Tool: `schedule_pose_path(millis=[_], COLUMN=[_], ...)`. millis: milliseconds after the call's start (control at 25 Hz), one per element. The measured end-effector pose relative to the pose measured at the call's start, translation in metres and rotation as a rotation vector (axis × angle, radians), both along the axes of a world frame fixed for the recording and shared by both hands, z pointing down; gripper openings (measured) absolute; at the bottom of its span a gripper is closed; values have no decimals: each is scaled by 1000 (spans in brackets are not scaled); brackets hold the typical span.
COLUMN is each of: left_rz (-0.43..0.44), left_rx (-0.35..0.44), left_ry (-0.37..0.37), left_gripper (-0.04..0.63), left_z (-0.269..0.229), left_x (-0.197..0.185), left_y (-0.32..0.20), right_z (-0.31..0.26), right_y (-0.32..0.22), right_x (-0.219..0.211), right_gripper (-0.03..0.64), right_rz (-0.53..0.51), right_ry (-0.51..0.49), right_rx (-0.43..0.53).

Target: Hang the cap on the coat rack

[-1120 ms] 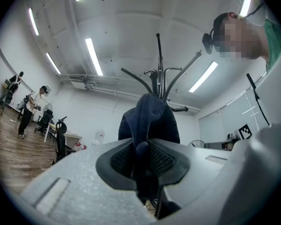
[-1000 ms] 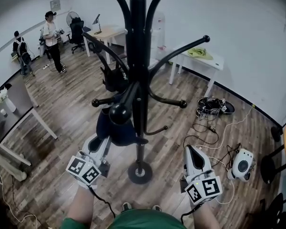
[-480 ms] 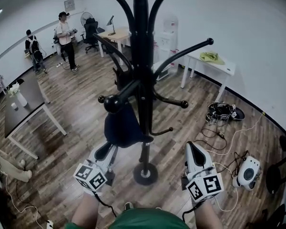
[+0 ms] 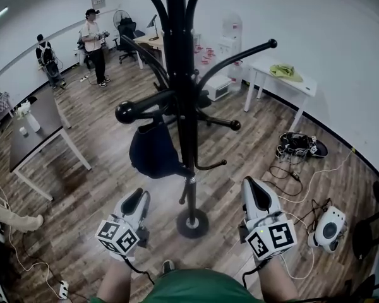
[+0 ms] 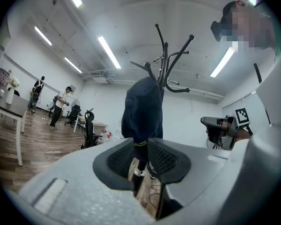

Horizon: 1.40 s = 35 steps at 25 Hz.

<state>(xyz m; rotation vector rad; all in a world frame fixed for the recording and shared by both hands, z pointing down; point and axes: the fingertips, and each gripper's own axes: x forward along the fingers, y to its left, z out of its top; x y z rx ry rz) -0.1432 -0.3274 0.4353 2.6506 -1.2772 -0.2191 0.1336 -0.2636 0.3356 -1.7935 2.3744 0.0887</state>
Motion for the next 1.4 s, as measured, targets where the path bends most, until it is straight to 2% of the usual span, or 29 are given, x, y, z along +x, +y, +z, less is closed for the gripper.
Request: schedule_pose_path(millis=[200,800,1400], left_rz=[-42,-116,-185], left_rx=[55,135,124], left_ry=[-20,-50,-52], left_gripper=[91,81,80], left_z=[-20,-48,-45], left_x=[6,25,19], left_y=[19,63,74], right_z=[-1,-7,-4], right_y=[2,15,7], right_x=[5,10,4], right_gripper=[3,3,3], right_rz=[-20,-114,-180], right_ry=[14,24,35], right_rx=[5,66,76])
